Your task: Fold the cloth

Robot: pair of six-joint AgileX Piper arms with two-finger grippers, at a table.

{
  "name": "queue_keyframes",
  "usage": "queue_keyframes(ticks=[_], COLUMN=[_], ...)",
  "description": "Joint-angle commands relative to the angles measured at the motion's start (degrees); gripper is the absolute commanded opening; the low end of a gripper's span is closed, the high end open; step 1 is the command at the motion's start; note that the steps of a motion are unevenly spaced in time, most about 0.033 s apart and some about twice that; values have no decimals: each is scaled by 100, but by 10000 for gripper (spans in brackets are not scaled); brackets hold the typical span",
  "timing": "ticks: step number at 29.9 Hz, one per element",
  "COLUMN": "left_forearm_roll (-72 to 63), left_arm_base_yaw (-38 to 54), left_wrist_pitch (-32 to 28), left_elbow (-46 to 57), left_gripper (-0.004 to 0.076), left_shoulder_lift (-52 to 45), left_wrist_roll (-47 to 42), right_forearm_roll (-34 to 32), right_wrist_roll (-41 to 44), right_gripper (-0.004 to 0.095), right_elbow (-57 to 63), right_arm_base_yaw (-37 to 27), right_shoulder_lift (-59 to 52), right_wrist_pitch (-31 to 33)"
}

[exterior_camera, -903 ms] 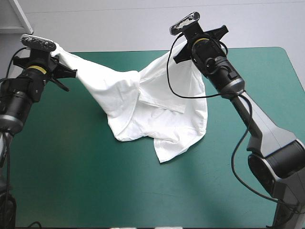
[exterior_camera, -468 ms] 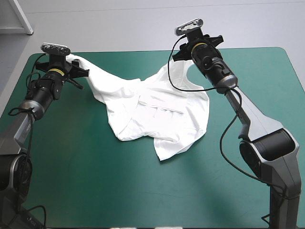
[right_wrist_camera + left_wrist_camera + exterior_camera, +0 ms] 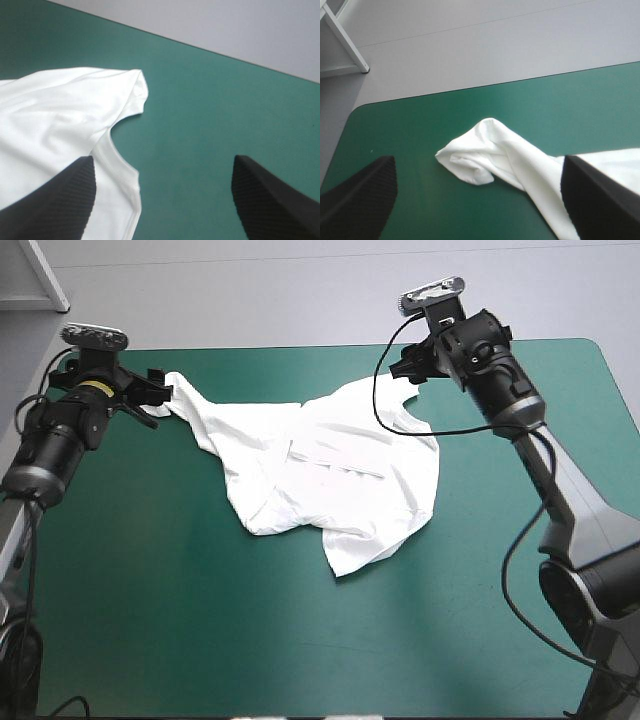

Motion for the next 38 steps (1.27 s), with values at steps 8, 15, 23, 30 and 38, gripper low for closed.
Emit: queue_keyframes(ticks=[8, 15, 23, 30, 38], left_forearm_roll=[-36, -178, 4, 365, 447], left_arm_base_yaw=[-20, -20, -20, -7, 2], left_wrist_pitch=[2918, 3771, 2952, 2066, 1840], left_elbow=[-188, -188, -188, -540, -2259], left_gripper=[648, 648, 648, 648, 648], left_shoulder_lift=[-1994, -2457, -2097, -622, 1484], left_wrist_roll=[-51, -51, -14, -79, -423], right_forearm_roll=[2105, 2328, 2328, 2221, 2536], right_wrist_roll=[-718, -511, -437, -459, -448], right_gripper=[603, 601, 597, 590, 590], right_elbow=[636, 2992, 4009, 4009, 4009], right_arm_base_yaw=[15, 645, 937, 937, 937], right_shoulder_lift=[-1466, -2505, -2891, -2844, -2844], right_wrist_pitch=[839, 260, 145, 213, 526])
